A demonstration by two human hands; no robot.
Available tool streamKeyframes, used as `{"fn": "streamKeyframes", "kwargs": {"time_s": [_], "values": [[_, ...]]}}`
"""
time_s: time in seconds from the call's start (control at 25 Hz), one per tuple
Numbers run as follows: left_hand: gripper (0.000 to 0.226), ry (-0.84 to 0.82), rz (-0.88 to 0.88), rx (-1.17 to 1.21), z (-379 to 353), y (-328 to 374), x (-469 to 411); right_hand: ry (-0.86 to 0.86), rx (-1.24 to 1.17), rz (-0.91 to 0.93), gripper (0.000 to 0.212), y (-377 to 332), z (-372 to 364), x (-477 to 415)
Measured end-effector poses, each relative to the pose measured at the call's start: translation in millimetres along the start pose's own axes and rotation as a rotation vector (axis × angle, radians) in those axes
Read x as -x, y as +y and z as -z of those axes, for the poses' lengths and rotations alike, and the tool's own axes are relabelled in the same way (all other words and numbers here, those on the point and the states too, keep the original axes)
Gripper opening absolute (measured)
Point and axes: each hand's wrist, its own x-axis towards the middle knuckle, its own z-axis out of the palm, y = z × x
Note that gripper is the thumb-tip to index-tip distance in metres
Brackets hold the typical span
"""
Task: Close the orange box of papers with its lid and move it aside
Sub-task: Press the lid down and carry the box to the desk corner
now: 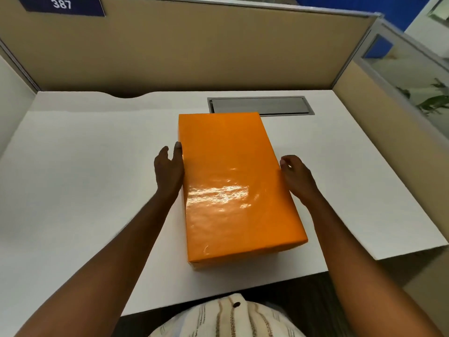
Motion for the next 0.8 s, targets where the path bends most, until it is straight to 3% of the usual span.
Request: {"fn": "streamKeyframes", "kwargs": {"time_s": [0.12,0.2,0.44,0.6,0.68,0.8], "values": [[0.062,-0.232,0.035,-0.005,15.0,-18.7,37.4,-0.176,-0.083,-0.174,0.058,21.6,-3.2,36.3],[0.053,-0.287,0.000,0.054,15.6,-27.4,56.1,-0.237,-0.184,-0.244,0.062,26.0,-6.0,48.6],[0.059,-0.120,0.000,0.109,7.8,-30.2,68.4,-0.218,-0.350,-0.180,0.053,32.5,-9.4,47.4],[0.042,0.026,0.065,0.240,12.1,-24.0,83.8,-0.311,-0.626,-0.195,0.054,55.9,-9.7,37.4],[0.047,0.030,0.166,0.355,17.3,-27.4,85.8,-0.380,-0.835,-0.250,0.058,70.8,-10.8,31.9],[0.056,-0.057,0.242,0.392,24.3,-44.4,95.3,-0.424,-0.933,-0.211,0.060,83.4,-12.8,26.6]]}}
